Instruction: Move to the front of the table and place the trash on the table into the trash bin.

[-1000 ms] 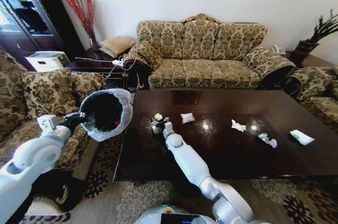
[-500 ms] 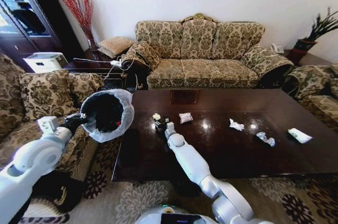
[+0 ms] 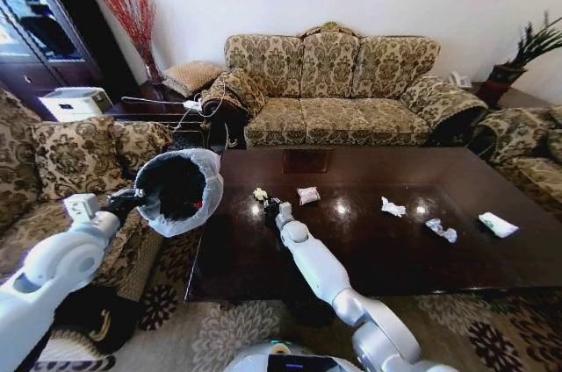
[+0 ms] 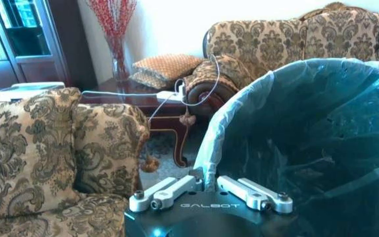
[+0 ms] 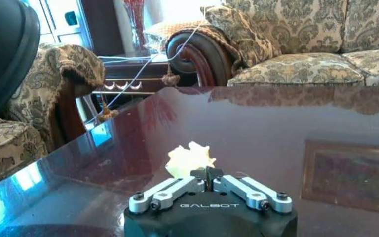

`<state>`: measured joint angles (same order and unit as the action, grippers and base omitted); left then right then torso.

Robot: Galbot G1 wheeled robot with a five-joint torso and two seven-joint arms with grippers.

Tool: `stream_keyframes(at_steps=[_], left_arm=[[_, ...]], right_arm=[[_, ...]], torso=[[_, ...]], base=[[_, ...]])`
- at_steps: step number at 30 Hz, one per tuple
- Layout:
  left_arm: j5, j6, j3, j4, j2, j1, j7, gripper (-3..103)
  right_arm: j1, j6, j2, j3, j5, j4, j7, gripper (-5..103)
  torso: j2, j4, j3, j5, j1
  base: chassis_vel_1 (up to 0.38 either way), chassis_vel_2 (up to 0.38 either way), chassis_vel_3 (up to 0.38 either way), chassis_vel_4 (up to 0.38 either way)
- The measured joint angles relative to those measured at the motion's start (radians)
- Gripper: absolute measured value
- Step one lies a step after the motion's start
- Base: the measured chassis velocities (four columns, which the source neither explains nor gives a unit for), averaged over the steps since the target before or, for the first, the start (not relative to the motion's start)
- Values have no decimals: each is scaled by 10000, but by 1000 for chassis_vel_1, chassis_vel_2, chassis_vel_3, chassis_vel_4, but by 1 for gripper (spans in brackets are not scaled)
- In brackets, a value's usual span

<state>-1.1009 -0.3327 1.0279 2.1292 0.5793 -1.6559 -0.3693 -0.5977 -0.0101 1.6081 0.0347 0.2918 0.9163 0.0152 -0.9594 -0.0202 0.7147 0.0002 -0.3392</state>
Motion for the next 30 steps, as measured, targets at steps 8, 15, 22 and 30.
stream_keyframes(at_steps=[8, 15, 22, 30], left_arm=[[-2, -2, 3, -11, -95, -15, -15, 0], [-405, -521, 395, -258, -784, -169, -60, 0], [-1893, -1514, -49, -457, -2050, 170, -126, 0], [-2801, -2009, -430, 411, -2945, 224, -224, 0]], right_arm=[[-265, -26, 0, -57, 60, 548, 10, 0], [-1259, 242, 0, 11, 209, 3672, -184, 0], [-2925, 99, -813, -358, 1997, 9200, -77, 0], [-3593, -683, -2427, 524, 2999, 11938, 662, 0]], torso=[[0, 0, 0, -2, 0], [0, -3, -1, -1, 0], [-1, 2, -2, -5, 2], [-1, 1, -1, 2, 1]], base=[[0, 0, 0, 0], [0, 0, 0, 0], [0, 0, 0, 0], [0, 0, 0, 0]])
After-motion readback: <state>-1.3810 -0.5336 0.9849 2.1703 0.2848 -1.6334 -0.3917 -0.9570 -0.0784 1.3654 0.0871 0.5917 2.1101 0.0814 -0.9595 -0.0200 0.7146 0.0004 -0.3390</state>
